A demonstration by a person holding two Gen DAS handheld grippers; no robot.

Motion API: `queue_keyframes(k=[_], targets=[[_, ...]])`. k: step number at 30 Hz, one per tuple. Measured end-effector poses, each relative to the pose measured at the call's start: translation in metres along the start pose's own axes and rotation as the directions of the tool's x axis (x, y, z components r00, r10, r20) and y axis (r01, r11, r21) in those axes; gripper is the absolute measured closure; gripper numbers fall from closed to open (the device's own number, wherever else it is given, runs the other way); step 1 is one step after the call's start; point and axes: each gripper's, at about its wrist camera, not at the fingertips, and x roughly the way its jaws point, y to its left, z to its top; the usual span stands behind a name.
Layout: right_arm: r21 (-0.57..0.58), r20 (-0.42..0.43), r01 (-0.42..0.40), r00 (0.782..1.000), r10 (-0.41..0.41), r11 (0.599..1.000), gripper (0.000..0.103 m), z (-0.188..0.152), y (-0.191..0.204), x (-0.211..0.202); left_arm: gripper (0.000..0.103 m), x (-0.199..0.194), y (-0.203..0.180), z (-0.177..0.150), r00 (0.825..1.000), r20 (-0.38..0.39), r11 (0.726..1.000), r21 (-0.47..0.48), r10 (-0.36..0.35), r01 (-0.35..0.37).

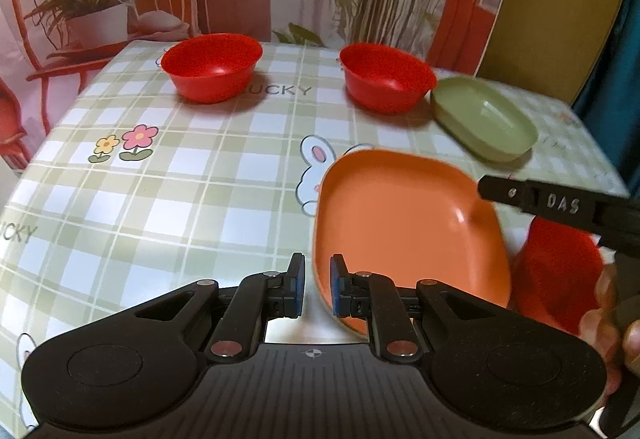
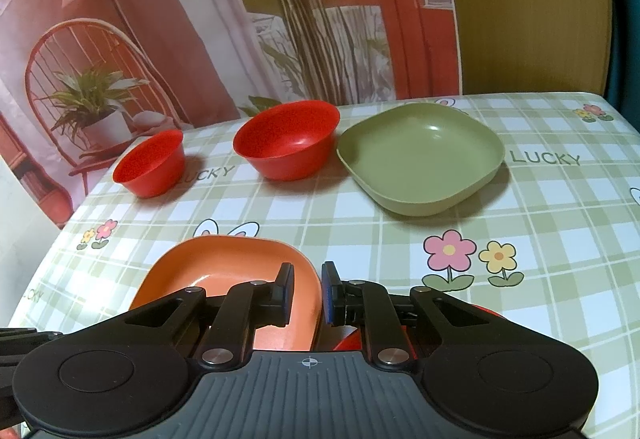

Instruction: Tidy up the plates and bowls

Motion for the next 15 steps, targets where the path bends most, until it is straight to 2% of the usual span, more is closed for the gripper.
queue_keyframes(k=[15], targets=[[-0.103,0.088,0.034,0.996,-0.025,0.994,0.088,0.017,0.004,-0.028,0.087,-0.018,-0.017,0.023,0.989,0.145,0.998,0.06,-0.022,0.013]])
